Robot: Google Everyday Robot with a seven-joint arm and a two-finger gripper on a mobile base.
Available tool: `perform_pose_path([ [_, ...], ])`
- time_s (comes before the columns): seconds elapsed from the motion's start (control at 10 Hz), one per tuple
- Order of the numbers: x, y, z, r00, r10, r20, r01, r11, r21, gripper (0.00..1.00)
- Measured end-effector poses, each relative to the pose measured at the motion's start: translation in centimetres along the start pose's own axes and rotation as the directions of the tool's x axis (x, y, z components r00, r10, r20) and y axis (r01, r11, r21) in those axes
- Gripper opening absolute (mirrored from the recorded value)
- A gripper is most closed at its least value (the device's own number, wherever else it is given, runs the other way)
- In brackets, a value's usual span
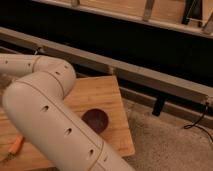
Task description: Pick up the ceramic cup
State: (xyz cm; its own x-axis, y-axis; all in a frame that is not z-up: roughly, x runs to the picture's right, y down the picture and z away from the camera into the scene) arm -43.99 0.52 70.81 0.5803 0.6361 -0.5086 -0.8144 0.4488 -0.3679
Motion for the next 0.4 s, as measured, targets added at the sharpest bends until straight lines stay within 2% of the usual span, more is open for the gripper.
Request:
perform_pose_path([
  [0.3, 1.6, -3.5, -2.9, 0.999, 0.053, 0.011, -0.053, 0.999, -0.006, 0.0],
  [0.4, 2.4, -5.5, -4.0, 0.997, 0.079, 0.02, -0.079, 0.997, -0.007, 0.0],
])
